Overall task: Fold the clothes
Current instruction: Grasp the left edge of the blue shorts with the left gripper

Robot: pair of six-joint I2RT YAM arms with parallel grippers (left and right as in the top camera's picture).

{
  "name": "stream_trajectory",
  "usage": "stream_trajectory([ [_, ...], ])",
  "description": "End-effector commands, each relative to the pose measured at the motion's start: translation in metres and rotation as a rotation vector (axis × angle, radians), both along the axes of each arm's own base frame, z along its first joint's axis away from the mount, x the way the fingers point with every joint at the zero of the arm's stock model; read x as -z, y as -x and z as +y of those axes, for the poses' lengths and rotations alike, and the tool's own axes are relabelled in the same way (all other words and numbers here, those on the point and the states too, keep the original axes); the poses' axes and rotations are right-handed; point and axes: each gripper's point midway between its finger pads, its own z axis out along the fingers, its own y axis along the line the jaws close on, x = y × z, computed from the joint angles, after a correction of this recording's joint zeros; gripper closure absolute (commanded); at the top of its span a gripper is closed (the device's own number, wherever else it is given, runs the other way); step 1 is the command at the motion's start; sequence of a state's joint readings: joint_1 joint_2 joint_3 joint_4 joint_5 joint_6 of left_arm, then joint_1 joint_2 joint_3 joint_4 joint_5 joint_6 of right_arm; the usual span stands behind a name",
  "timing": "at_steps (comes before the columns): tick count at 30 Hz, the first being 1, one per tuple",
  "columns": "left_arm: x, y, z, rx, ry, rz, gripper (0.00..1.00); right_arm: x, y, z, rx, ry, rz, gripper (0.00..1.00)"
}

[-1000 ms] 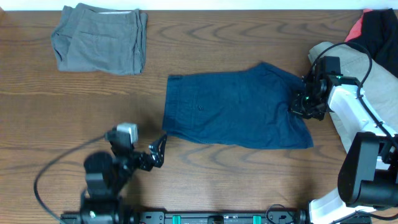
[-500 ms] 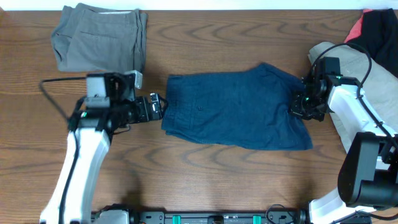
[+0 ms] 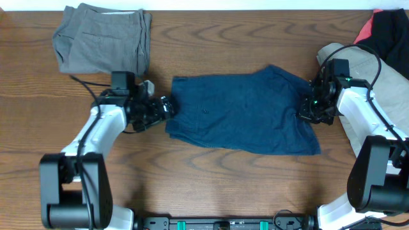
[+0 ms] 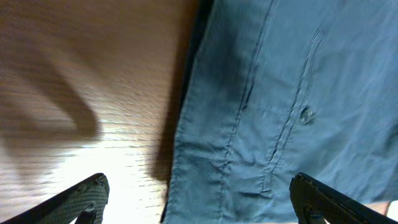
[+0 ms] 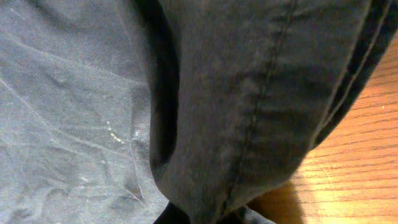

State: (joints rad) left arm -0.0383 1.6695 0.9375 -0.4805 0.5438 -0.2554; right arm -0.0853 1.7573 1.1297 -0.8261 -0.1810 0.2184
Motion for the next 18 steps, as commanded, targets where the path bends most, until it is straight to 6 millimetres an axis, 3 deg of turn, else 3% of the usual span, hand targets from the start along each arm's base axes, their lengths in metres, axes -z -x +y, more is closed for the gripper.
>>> stream_trajectory([
  [1, 0.014, 0.007, -0.014, 0.078, -0.051, 0.019, 0.07, 0.0, 0.001, 0.005, -0.033, 0.002, -0.001, 0.99],
  [9, 0.039, 0.018, -0.03, 0.127, -0.149, 0.07, 0.07, 0.0, 0.005, 0.005, -0.033, 0.001, 0.018, 0.99],
  [11, 0.042, 0.019, -0.031, 0.13, -0.15, 0.076, 0.19, 0.0, 0.006, 0.005, -0.033, 0.001, 0.019, 0.99],
  [14, 0.043, 0.02, -0.031, 0.13, -0.151, 0.082, 0.5, 0.0, 0.006, 0.005, -0.033, 0.001, 0.019, 0.99],
  [17, 0.043, 0.02, -0.031, 0.129, -0.151, 0.083, 0.89, 0.0, 0.006, 0.006, -0.033, 0.001, 0.022, 0.99],
  [18, 0.043, 0.021, -0.03, 0.125, -0.151, 0.088, 0.94, 0.0, 0.007, 0.006, -0.033, 0.001, 0.025, 0.99],
])
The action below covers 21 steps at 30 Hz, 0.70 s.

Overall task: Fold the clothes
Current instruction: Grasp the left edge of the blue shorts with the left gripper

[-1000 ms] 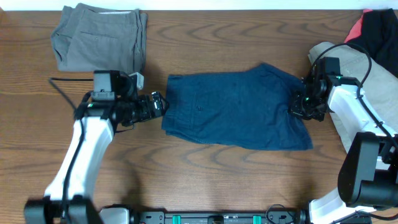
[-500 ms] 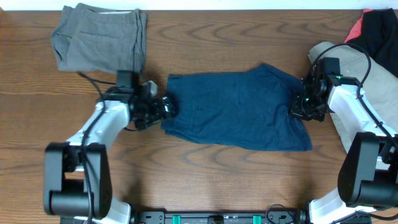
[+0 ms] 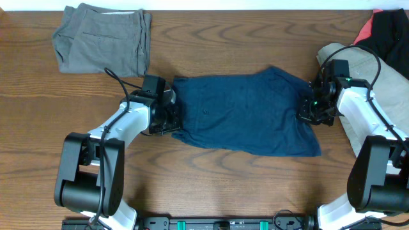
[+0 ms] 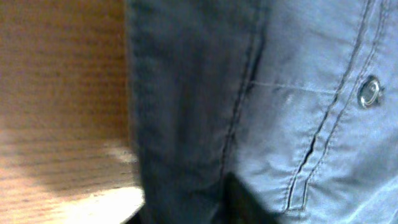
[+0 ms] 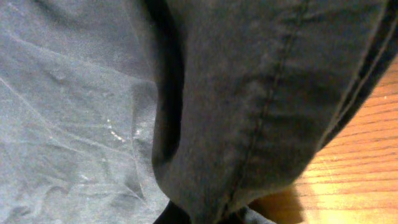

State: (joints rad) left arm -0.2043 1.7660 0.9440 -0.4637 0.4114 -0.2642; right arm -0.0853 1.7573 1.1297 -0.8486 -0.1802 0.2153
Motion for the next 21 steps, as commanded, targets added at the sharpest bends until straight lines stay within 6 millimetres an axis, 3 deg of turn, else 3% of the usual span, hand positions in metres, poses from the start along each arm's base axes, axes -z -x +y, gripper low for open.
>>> stream_trajectory([
  [1, 0.007, 0.006, 0.003, -0.01, -0.019, 0.035, 0.94, 0.0, 0.002, 0.005, -0.03, 0.001, 0.005, 0.99],
  [3, 0.008, 0.011, 0.01, -0.069, -0.044, 0.073, 0.94, 0.0, 0.004, 0.005, -0.03, 0.002, 0.011, 0.99],
  [10, -0.005, 0.035, 0.073, -0.229, -0.324, 0.139, 0.94, 0.0, 0.006, 0.005, -0.03, 0.002, 0.02, 0.99],
  [18, -0.037, 0.041, 0.081, -0.259, -0.324, 0.088, 0.94, 0.0, 0.005, 0.005, -0.027, 0.003, 0.017, 0.99],
  [20, -0.04, 0.044, 0.081, -0.259, -0.325, 0.09, 0.91, 0.0, 0.003, 0.002, -0.025, 0.017, 0.011, 0.91],
  [21, -0.04, 0.046, 0.081, -0.258, -0.326, 0.096, 0.89, 0.0, 0.002, 0.001, -0.028, 0.024, 0.008, 0.77],
])
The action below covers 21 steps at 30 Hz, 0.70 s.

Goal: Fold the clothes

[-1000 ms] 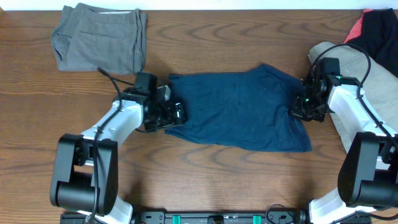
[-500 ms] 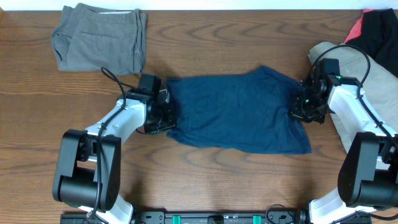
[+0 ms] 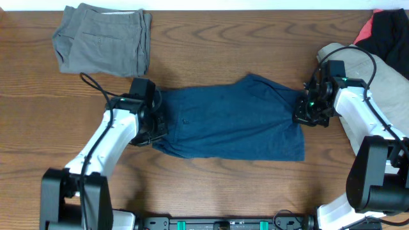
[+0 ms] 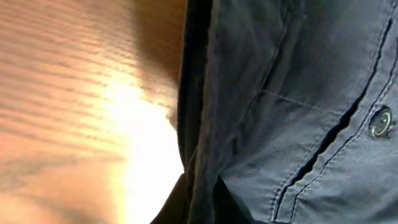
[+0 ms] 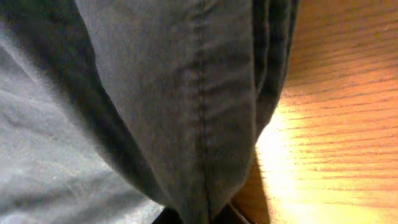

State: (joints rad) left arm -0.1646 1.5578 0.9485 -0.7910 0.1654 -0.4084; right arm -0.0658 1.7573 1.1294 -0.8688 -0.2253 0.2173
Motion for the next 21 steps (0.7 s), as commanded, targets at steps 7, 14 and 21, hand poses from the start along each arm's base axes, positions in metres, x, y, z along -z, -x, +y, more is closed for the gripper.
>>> stream_trajectory([
  [7, 0.0, 0.023, 0.022, -0.037, -0.096, 0.081, 0.83, -0.004, -0.01, -0.015, -0.024, 0.077, -0.038, 0.01],
  [14, 0.0, 0.025, 0.023, -0.043, -0.098, 0.091, 0.6, -0.017, -0.027, 0.007, -0.055, -0.022, -0.106, 0.04],
  [21, 0.0, 0.022, 0.022, -0.044, -0.096, 0.077, 0.6, -0.019, -0.035, 0.04, -0.163, -0.023, -0.161, 0.84],
])
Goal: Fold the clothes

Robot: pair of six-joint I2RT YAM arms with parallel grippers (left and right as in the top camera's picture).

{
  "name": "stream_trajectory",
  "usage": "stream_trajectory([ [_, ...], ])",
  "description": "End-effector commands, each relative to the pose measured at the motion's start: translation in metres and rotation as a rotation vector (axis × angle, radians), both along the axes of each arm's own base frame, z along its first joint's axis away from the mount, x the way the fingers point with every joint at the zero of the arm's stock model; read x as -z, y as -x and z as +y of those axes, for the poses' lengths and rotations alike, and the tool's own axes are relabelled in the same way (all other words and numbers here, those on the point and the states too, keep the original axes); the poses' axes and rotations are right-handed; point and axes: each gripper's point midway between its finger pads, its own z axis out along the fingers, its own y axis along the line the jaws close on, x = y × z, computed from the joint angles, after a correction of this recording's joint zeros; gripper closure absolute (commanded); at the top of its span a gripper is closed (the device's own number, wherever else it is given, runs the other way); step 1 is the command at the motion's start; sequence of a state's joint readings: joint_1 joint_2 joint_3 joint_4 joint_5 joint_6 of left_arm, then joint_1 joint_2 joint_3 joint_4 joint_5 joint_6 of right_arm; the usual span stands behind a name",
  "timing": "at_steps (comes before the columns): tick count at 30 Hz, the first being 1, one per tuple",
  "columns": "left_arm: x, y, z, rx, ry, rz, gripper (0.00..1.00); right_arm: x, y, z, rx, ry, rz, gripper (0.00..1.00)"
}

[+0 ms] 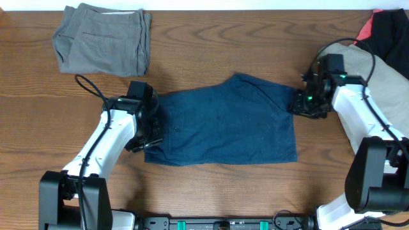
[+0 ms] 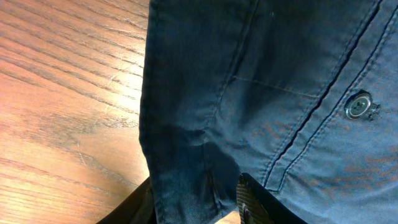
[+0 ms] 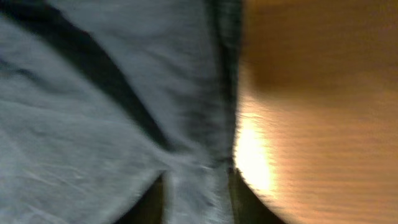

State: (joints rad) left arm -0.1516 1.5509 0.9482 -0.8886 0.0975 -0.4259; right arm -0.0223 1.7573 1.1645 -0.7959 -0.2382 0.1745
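The dark blue shorts lie spread flat across the middle of the table. My left gripper is at their left edge, near the waistband. In the left wrist view the jaws stand apart, a ridged pad shows, and a fold of blue cloth with a button lies between them. My right gripper is at the shorts' upper right edge. The right wrist view is blurred, and there the jaws are shut on a strip of the cloth.
A folded grey garment lies at the back left. At the back right corner is a heap of beige, black and red clothes, close behind my right arm.
The shorts now lie further left and nearer the front, and flatter. My left gripper's jaws have come apart from a tight pinch on the left edge. My right gripper has moved slightly left and back.
First my left gripper was open beside the shorts' left edge while the right held the right edge. Then the left was shut on that edge. Both grippers and the shorts then stood further left, and now the shorts lie flatter with the left jaws parted.
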Motion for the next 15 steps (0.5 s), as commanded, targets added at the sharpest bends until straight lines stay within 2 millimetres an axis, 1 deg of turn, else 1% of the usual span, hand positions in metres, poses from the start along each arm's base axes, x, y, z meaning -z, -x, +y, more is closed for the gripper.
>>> stream_trajectory([
  [1, 0.0, 0.001, 0.004, -0.01, -0.015, -0.006, 0.61, -0.008, -0.01, 0.032, -0.098, -0.017, -0.059, 0.85],
  [2, 0.0, 0.0, 0.004, -0.009, -0.015, -0.009, 0.63, -0.009, -0.013, 0.039, -0.117, -0.017, -0.077, 0.87],
  [4, 0.0, 0.0, 0.004, -0.01, -0.015, -0.01, 0.71, -0.011, -0.019, 0.049, -0.143, -0.012, -0.11, 0.91],
  [7, 0.001, 0.0, 0.004, -0.01, -0.015, -0.01, 0.76, -0.009, -0.026, 0.053, -0.149, 0.023, -0.137, 0.92],
  [9, 0.001, 0.0, 0.004, -0.009, -0.015, -0.009, 0.77, -0.003, -0.026, 0.049, -0.14, 0.061, -0.127, 0.92],
  [15, 0.001, 0.0, 0.005, -0.009, -0.023, -0.012, 0.77, 0.028, -0.03, 0.032, -0.106, 0.134, -0.075, 0.95],
])
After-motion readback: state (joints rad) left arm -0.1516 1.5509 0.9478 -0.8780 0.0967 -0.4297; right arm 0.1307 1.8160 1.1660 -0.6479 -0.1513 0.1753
